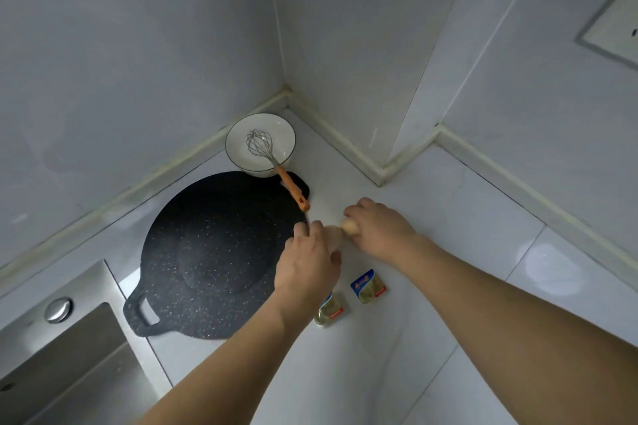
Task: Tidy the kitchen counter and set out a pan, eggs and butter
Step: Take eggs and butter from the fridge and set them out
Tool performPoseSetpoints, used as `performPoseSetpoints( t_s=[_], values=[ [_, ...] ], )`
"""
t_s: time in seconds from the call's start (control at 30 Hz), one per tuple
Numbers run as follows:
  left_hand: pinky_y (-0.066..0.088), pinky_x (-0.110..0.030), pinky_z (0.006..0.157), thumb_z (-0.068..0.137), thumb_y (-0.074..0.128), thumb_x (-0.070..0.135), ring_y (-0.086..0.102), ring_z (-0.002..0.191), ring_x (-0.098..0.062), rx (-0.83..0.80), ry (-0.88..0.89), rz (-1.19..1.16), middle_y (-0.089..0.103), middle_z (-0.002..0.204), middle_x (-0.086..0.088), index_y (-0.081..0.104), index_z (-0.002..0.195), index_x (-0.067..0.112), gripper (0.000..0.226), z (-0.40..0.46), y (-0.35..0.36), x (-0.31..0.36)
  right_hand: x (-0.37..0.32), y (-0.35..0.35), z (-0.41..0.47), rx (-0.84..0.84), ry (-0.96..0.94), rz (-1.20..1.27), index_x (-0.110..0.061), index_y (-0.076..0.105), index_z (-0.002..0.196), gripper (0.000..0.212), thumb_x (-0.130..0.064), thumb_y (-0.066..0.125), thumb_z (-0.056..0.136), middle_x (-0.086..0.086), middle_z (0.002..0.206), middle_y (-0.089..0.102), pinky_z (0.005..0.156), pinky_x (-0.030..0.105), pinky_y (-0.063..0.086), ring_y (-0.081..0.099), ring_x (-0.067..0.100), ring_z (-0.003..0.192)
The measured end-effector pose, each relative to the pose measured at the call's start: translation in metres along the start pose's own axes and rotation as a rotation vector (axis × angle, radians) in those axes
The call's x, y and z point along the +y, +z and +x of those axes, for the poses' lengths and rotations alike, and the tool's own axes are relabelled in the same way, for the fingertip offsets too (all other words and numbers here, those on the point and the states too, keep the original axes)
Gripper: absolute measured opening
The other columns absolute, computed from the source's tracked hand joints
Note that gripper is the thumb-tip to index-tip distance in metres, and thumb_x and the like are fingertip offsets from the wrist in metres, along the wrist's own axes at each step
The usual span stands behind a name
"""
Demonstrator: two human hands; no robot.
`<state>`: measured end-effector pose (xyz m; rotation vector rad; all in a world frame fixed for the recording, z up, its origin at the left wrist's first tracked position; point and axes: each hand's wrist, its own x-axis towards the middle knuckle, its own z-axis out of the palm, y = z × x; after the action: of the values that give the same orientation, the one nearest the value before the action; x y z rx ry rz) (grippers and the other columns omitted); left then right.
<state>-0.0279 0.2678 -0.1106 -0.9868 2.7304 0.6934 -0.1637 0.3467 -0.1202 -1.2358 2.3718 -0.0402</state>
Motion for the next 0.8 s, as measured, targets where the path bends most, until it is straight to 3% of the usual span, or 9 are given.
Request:
performPoseSetpoints(
  t_s=[0.17, 0.33, 0.53, 0.7, 0.8],
  values=[
    [0.047, -0.033, 0.084, 0.095, 0.05, 0.035, 0.051, 0.109, -0.025, 0.06, 0.176, 0.269, 0.044, 0.127, -0.006, 0.04, 0.131, 0.015, 0.042, 0.008, 0.005, 0.005, 0.009, 0.005, -0.001, 0.071, 0.062, 0.108, -0.01, 0.053, 0.124, 0.038, -0.023, 0.059, 0.089, 0.011, 0.122, 0.049, 0.084, 0.038, 0.047, 0.054, 0.032, 0.105],
    [0.048, -0.034, 0.086, 0.096, 0.048, 0.022, 0.052, 0.108, -0.026, 0.022, 0.205, 0.319, 0.049, 0.125, -0.009, 0.043, 0.13, 0.01, 0.037, 0.017, 0.007, 0.009, 0.029, 0.007, -0.028, 0.195, 0.27, 0.326, -0.01, 0.057, 0.11, 0.03, -0.027, 0.063, 0.086, 0.009, 0.109, 0.053, 0.072, 0.032, 0.045, 0.056, 0.027, 0.089],
    [0.047, -0.033, 0.082, 0.093, 0.051, 0.021, 0.053, 0.104, -0.026, -0.043, 0.177, 0.213, 0.052, 0.118, -0.01, 0.05, 0.121, 0.008, 0.031, 0.013, -0.004, 0.022, 0.05, 0.013, -0.077, 0.305, 0.496, 0.547, -0.01, 0.061, 0.107, 0.032, -0.03, 0.068, 0.083, 0.009, 0.105, 0.057, 0.077, 0.034, 0.049, 0.059, 0.028, 0.09],
    [0.042, -0.033, 0.07, 0.084, 0.051, 0.02, 0.055, 0.09, -0.028, -0.092, 0.227, 0.118, 0.046, 0.095, -0.004, 0.052, 0.102, 0.009, 0.021, -0.009, 0.0, 0.073, 0.073, 0.016, -0.144, 0.363, 0.645, 0.585, -0.015, 0.062, 0.101, 0.03, -0.037, 0.066, 0.08, 0.005, 0.101, 0.06, 0.074, 0.035, 0.051, 0.06, 0.025, 0.086],
    [0.04, -0.032, 0.068, 0.081, 0.056, 0.024, 0.05, 0.081, -0.024, -0.134, 0.213, 0.033, 0.046, 0.093, -0.001, 0.051, 0.1, 0.011, 0.024, -0.026, 0.011, 0.108, 0.09, 0.019, -0.184, 0.379, 0.735, 0.601, -0.017, 0.062, 0.098, 0.029, -0.039, 0.063, 0.079, 0.003, 0.097, 0.06, 0.073, 0.036, 0.053, 0.061, 0.024, 0.084]
  ],
)
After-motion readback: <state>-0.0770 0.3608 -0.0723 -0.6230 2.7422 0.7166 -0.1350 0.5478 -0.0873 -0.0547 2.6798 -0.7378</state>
